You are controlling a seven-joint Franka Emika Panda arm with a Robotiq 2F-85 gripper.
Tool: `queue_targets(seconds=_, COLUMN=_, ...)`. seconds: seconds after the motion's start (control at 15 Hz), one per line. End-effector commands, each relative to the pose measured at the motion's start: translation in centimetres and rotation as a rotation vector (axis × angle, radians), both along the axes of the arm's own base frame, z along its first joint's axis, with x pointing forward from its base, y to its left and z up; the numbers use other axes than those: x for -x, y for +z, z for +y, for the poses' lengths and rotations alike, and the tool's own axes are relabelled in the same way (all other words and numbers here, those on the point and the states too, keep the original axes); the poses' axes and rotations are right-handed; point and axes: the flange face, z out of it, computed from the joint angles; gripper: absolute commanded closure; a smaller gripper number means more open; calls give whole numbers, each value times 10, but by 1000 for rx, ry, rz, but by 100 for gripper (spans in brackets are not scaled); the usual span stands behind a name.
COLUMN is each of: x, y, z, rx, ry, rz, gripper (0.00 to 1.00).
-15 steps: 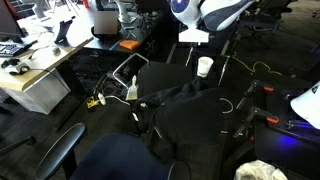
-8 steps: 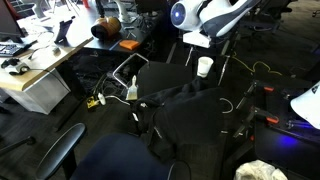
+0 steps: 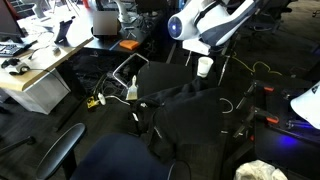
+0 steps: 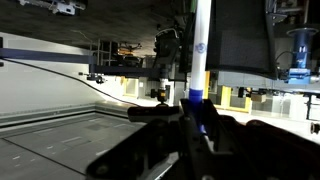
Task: Put the blue pen in the white coffee cup
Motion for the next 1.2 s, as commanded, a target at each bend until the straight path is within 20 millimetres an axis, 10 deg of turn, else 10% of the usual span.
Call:
queue_targets(seconds=0.0, x=1, y=-10, z=7, rx=-7, ry=-37, rz=-21, gripper=96)
queue_targets(seconds=1.13, x=-6, y=-84, z=-6, rx=-28, ry=-144, rz=-35, gripper=96)
